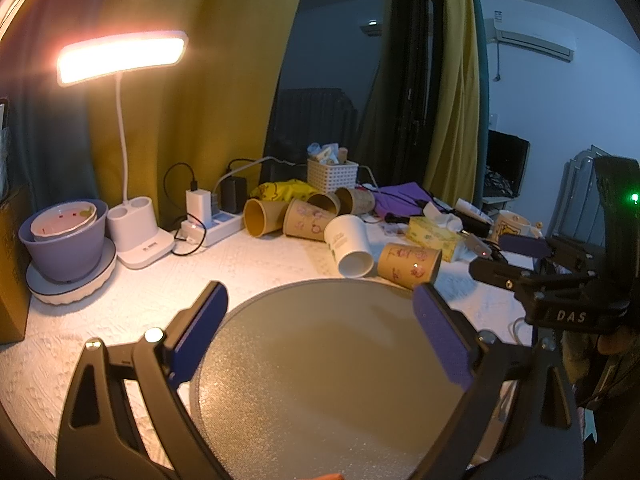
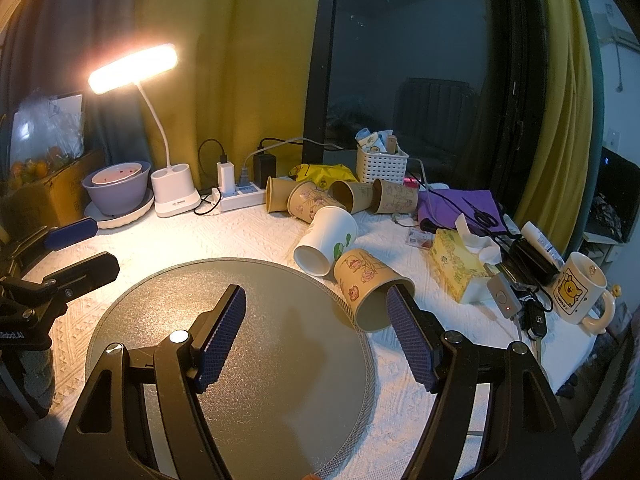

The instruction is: Flip cup upright

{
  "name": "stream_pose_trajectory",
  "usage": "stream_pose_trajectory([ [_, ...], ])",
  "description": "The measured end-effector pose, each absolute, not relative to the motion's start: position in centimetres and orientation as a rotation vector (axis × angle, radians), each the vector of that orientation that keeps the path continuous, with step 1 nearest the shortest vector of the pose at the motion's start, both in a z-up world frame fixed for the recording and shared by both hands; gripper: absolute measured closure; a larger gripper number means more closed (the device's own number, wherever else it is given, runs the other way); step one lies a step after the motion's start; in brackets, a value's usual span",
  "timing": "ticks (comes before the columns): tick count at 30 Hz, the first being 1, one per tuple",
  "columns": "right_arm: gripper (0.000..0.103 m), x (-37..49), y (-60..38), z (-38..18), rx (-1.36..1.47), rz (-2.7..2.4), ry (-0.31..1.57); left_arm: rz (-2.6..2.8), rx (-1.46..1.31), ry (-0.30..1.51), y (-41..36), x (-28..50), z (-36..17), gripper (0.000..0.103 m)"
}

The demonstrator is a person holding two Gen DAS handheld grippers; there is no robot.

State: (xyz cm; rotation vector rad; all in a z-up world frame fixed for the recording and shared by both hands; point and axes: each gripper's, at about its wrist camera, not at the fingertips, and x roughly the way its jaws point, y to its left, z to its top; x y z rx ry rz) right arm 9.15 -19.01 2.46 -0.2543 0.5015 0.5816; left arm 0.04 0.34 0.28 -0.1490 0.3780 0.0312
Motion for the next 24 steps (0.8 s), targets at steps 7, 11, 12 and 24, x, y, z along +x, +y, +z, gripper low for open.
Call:
stream_pose_trajectory([
  [7,0.028,9.14,-18.96,2.48,-0.255,0.581,0.501,0.031,-0.149,0.378,0.30,0.04,0.25,0.008],
  [11,0.028,9.15,-18.94,2.45,-0.256,0.581,0.500,0.032,-0.148,0.378,0.28,0.04,0.24,0.008],
  [12,0.028,9.13,-19.00,2.55,-0.256,0.582,0.500,0.031,-0.148,0.377,0.29,0.04,0.25,0.008],
  [24,0.028,9.31,-18.93,2.47,-0.257,0.582,0.499,0.033,-0.148,0.379,0.35,0.05,0.29,0.008],
])
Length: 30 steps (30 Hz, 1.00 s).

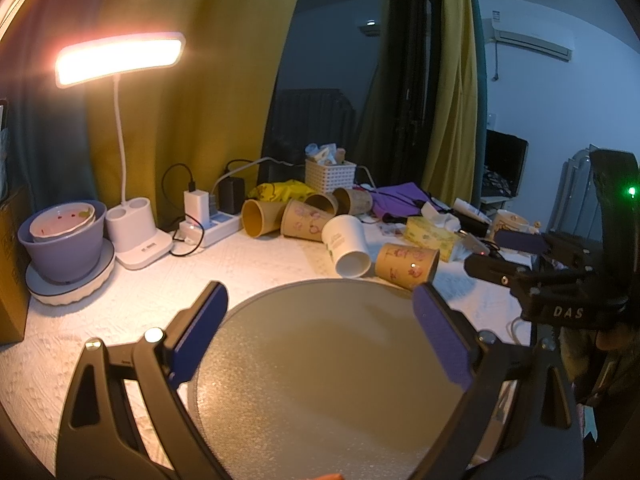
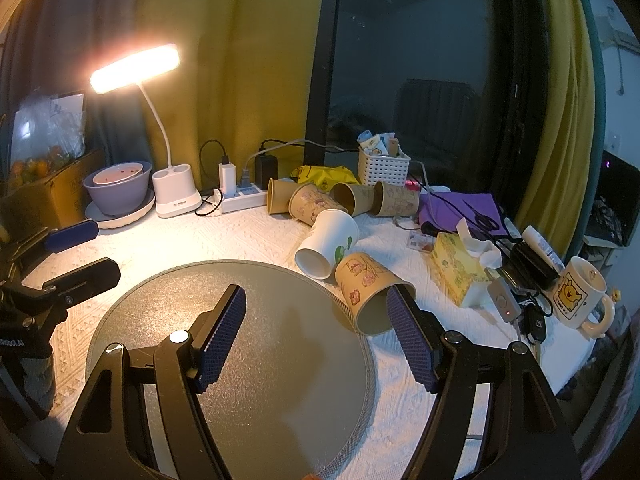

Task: Flip cup upright
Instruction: 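Reach the left tool toward the white paper cup lying on its side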

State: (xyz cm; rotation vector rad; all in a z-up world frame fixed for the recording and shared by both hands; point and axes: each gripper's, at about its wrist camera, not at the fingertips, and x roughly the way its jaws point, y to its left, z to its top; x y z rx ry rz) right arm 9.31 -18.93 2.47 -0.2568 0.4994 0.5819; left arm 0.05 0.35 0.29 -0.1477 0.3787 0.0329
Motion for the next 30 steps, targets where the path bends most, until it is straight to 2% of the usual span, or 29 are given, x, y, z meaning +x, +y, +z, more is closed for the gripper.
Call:
stream_pose_trajectory([
  [7,0.028,9.9,-19.1,2.6,-0.250,0.594,0.510,0.050,-0.143,0.389,-0.4,0.3,1.2,0.008],
  [14,0.028,13.9,-19.1,2.3,-0.222,0.592,0.536,0.082,-0.174,0.495,0.8,3.9,-0.4,0.008],
  [30,0.028,24.0,-20.5,0.7,-0.178,0.605,0.596,0.062,-0.184,0.694,-1.0,17.5,-0.8,0.008],
])
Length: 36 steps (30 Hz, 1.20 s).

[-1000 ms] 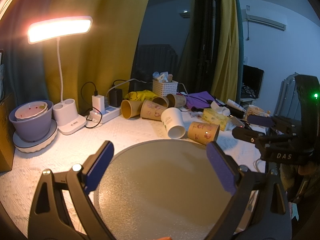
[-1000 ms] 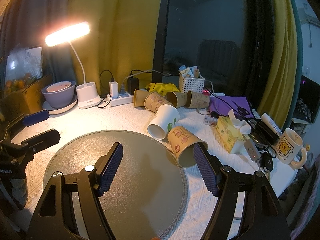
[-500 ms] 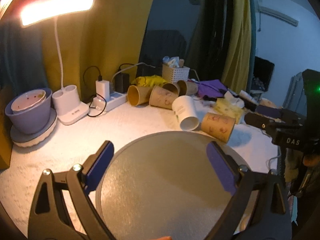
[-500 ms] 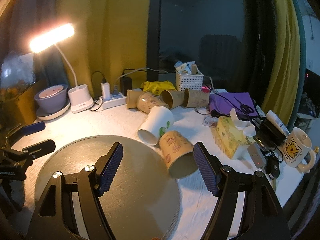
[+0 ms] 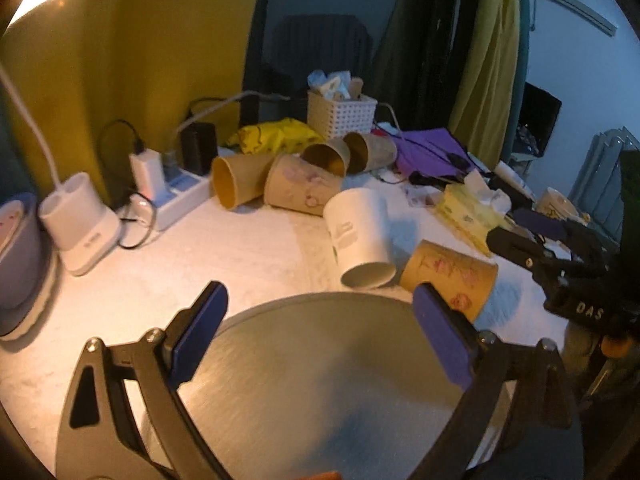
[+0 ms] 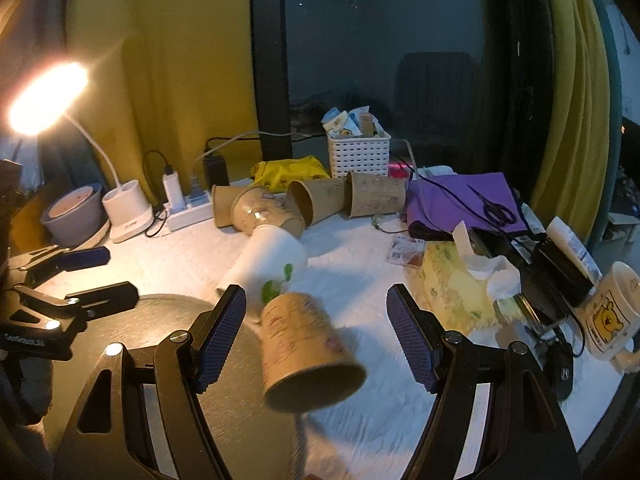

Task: Flip cup upright
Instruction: 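Reach the left tool toward the white paper cup lying on its side, then close the left tool on the white cup and lift it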

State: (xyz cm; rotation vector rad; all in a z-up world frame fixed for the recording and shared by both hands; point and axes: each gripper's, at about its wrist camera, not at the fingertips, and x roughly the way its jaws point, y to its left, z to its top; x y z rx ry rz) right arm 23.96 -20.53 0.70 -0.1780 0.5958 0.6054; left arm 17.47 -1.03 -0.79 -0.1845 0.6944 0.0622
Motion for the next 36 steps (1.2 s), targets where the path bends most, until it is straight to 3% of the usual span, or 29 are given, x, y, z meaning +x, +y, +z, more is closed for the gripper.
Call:
stream_pose_trajectory([
  [17,0.028,30.6,-21.5,-1.4,-0.153,0.620,0.636,0.022,-0.175,0.866,-3.0,29.4,-5.0,0.009],
  [20,0.028,31.0,-21.5,-1.6,-0.151,0.622,0.641,-0.011,-0.188,0.906,-3.2,30.7,-5.9,0.028],
  [24,0.028,31.3,-21.5,-1.8,-0.149,0.617,0.652,-0.021,-0.195,0.947,-3.3,31.7,-7.0,0.038],
  [36,0.028,29.3,-20.9,-0.7,-0.166,0.590,0.645,-0.036,-0.245,0.885,-1.3,28.8,-5.5,0.042],
])
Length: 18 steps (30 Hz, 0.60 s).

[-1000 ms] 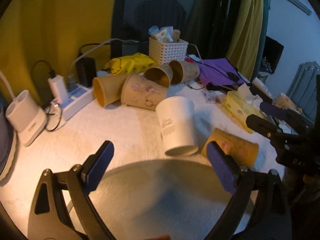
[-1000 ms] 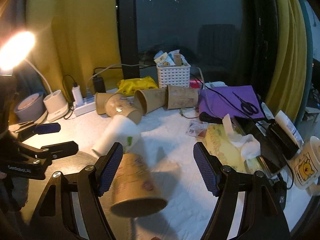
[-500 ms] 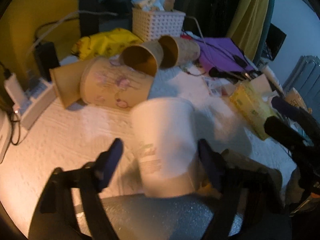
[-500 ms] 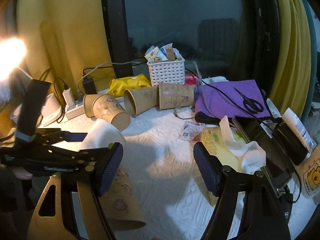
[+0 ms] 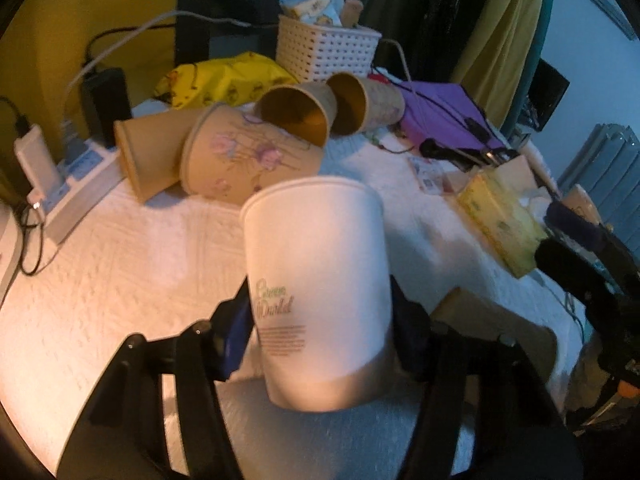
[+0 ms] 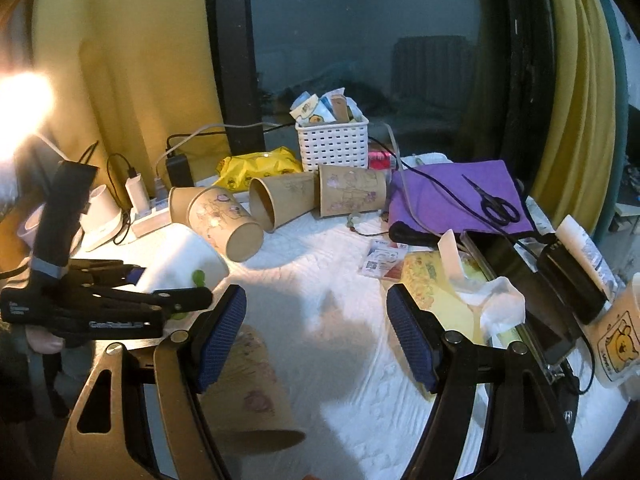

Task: Flip cup upright
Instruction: 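Close the left tool on the white cup and lift it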

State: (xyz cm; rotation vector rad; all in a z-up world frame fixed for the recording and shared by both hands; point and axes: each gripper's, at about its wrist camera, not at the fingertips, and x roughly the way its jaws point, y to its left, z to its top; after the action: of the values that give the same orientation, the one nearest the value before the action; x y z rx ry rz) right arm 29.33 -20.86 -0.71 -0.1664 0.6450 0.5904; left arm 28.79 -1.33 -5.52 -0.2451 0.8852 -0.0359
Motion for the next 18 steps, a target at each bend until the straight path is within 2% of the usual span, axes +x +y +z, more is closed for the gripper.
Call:
stream_pose_trajectory([
  [18,0.028,20.0,-18.4,2.0,-0.204,0.607,0.596,-0.091,-0.230,0.747,-0.2,16.2,-2.5,0.042],
])
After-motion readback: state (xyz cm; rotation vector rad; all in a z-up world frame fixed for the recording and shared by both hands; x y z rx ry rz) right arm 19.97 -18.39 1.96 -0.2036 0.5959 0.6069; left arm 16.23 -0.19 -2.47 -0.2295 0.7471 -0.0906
